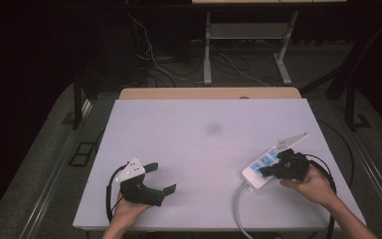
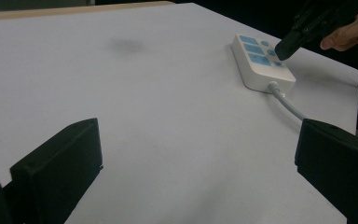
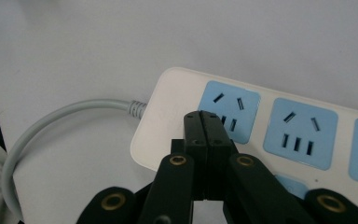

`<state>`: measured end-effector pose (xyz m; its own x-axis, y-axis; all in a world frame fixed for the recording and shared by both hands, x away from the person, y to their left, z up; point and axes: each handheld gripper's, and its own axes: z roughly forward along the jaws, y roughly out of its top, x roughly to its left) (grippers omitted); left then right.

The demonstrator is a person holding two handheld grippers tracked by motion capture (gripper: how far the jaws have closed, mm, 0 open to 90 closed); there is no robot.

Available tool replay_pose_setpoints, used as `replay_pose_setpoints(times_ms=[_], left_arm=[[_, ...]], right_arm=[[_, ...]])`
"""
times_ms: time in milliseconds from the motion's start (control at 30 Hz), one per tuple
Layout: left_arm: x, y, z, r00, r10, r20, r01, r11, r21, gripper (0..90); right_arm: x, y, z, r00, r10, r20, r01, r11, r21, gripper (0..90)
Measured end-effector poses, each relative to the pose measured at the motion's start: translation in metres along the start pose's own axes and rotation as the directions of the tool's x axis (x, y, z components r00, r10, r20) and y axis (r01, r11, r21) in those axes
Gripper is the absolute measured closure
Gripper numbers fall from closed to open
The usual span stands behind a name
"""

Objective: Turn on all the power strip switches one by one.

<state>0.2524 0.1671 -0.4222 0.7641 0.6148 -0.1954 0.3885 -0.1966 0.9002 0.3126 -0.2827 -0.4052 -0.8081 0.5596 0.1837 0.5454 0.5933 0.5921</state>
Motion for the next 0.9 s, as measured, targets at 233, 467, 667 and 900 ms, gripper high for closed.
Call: replay_pose_setpoints(times_ms=[233,467,667,900], left_arm=[[0.000,0.000,-0.001,1.0000,-0.003,-0.003,0.003,1.0000,-0.006,0.0],[0.000,0.000,-0.001,1.0000,-0.001,-0.003,0.001,1.0000,-0.006,0.0],[0.000,0.000,-0.001,1.0000,0.000,-0.006,-0.001,1.0000,-0.003,0.0],[0.000,0.000,-0.001,1.0000,-0.002,-0.006,0.002,1.0000,-0.007,0.0]], right_arm=[[0.004,0.008,-0.009,0.9996,-0.024,0.014,0.024,1.000,-0.002,90.0],[0.005,0.012,-0.020,0.9989,-0.035,0.033,0.034,0.999,0.003,90.0],[0.004,0.014,-0.032,0.9974,-0.043,0.058,0.043,0.999,0.011,90.0],[-0.001,0.015,-0.045,0.9956,-0.044,0.082,0.044,0.999,0.012,90.0]])
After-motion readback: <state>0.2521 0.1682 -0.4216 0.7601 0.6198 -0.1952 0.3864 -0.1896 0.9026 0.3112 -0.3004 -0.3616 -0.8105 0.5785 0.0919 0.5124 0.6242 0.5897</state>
